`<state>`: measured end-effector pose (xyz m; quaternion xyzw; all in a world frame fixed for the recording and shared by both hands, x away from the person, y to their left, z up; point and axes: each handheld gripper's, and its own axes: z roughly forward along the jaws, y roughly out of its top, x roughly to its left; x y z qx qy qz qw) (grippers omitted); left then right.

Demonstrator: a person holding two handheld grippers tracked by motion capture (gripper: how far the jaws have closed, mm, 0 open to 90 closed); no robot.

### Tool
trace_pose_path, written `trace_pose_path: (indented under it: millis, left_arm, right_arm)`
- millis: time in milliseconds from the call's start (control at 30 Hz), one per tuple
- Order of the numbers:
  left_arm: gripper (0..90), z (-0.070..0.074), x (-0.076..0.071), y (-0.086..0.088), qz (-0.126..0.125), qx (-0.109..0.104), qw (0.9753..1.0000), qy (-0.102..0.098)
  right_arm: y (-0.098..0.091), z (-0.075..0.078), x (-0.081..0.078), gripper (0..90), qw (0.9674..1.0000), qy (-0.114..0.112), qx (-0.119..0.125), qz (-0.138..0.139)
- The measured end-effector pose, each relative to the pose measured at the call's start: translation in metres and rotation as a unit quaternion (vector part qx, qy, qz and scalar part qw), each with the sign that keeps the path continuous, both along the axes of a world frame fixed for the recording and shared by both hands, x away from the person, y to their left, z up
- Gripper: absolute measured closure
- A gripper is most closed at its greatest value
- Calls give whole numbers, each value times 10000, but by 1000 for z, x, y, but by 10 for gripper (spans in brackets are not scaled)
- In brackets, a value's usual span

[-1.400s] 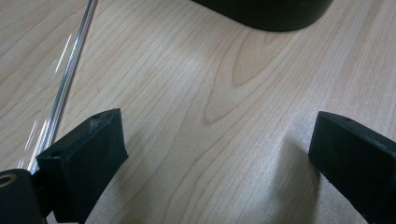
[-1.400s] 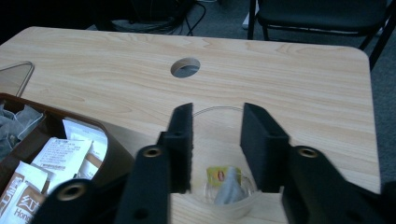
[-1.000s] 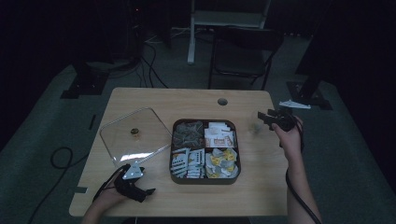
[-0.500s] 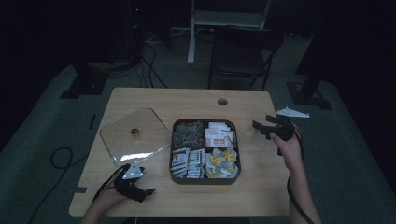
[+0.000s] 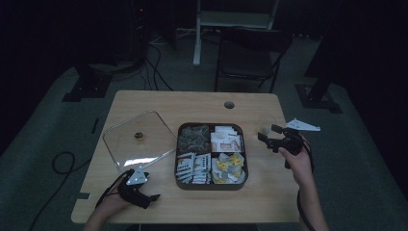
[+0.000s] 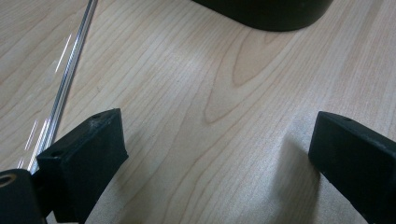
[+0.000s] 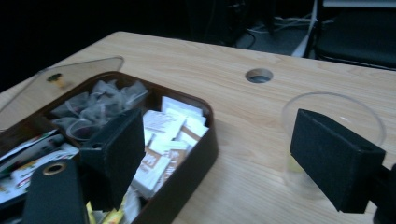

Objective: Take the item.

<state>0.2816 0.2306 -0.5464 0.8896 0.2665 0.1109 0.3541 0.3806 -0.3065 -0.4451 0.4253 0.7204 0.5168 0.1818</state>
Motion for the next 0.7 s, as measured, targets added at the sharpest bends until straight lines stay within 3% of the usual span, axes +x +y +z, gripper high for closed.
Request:
trace_pose_path:
  millis: [233, 700]
  left_arm:
    - [44, 0, 0, 0, -16, -12, 10000, -4]
    - [44, 0, -1, 0, -10, 15, 10000, -12]
  right_arm:
    - [-1, -9, -18, 163, 9998, -106, 97, 144]
    - [4, -36, -43, 160, 9990, -113, -145, 403]
